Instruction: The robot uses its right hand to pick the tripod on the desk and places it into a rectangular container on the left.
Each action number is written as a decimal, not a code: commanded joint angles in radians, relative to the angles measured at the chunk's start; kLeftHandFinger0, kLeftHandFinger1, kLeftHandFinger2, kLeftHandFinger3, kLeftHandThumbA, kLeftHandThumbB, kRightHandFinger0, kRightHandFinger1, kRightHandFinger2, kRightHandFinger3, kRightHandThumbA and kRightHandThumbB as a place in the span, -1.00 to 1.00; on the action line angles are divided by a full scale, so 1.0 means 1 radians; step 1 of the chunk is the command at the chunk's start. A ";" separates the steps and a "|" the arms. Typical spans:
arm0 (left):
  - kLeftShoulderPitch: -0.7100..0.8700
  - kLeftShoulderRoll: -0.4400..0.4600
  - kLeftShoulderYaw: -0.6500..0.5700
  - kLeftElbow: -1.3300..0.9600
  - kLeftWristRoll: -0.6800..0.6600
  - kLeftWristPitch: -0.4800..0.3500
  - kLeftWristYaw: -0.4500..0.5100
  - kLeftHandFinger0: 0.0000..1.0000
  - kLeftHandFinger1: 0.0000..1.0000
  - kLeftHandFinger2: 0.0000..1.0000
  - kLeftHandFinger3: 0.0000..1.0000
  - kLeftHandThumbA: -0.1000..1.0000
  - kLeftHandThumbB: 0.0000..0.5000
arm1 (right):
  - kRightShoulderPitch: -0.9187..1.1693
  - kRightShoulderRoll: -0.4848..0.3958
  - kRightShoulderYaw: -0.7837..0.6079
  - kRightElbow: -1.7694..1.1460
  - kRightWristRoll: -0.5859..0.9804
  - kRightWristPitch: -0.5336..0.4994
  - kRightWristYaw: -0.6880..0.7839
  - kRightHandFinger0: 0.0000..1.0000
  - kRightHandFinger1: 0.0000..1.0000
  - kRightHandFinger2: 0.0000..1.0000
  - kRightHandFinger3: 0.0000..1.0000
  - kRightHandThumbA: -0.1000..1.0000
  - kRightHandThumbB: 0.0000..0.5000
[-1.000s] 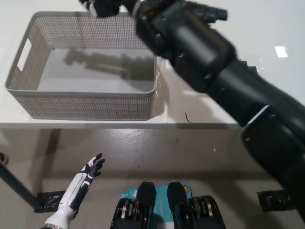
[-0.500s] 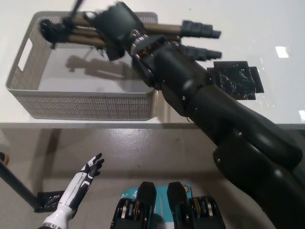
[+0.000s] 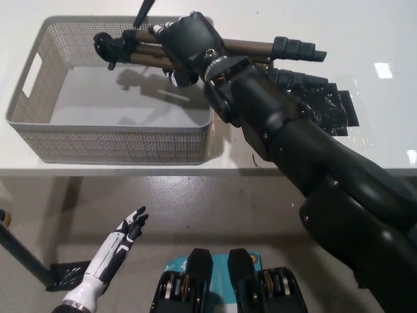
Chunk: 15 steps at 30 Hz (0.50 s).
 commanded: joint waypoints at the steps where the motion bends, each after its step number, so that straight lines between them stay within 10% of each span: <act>1: -0.029 0.018 -0.009 -0.015 0.013 -0.003 -0.017 1.00 1.00 1.00 1.00 1.00 1.00 | -0.079 -0.011 0.013 -0.040 -0.024 -0.002 -0.075 -1.00 -0.96 -0.57 0.78 -0.47 0.15; 3: -0.033 0.015 -0.011 -0.007 0.010 -0.010 -0.019 1.00 1.00 1.00 1.00 1.00 1.00 | -0.097 -0.012 0.030 -0.051 -0.042 0.006 -0.056 -0.59 -0.24 0.57 1.00 0.09 0.30; 5: -0.039 0.013 -0.012 -0.001 -0.001 -0.009 -0.026 1.00 1.00 1.00 1.00 1.00 1.00 | -0.112 -0.020 0.042 -0.064 -0.052 -0.030 -0.101 -0.32 0.27 0.89 1.00 0.15 0.32; 9: -0.052 0.008 -0.023 0.024 -0.008 -0.032 -0.038 1.00 1.00 1.00 1.00 1.00 1.00 | -0.157 -0.010 0.026 -0.089 -0.034 -0.075 -0.122 1.00 1.00 1.00 1.00 0.38 0.77; 15: -0.074 -0.008 -0.044 0.047 0.016 -0.021 -0.036 1.00 1.00 1.00 1.00 1.00 1.00 | -0.210 0.039 0.024 -0.123 -0.035 -0.105 -0.158 1.00 1.00 1.00 1.00 0.74 1.00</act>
